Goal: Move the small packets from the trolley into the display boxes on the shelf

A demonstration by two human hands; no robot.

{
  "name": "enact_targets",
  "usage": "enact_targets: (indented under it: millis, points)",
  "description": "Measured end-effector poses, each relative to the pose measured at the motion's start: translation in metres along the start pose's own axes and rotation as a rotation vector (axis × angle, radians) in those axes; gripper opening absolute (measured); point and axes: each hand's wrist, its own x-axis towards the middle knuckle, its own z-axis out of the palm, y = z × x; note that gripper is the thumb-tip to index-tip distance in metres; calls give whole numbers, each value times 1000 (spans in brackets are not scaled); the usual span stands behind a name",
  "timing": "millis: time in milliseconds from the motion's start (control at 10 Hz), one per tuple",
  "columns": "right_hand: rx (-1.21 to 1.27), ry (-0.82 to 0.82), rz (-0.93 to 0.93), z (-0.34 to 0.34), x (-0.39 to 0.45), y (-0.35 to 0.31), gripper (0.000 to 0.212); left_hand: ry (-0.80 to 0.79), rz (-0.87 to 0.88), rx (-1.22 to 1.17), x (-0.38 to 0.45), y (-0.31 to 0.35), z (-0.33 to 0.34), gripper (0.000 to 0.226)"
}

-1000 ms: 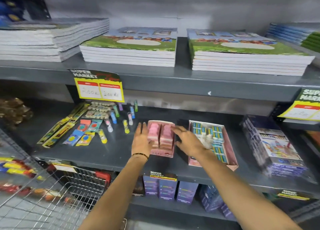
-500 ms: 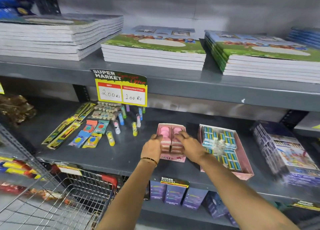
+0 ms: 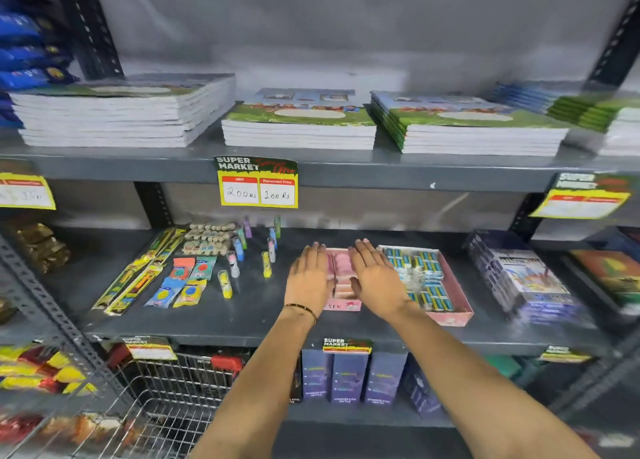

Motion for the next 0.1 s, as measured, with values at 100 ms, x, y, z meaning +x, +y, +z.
enact_targets:
  millis: [100]
  points:
    - [-74,135,4,-29,-12,0,62,47,72,50,-12,20,-35,67]
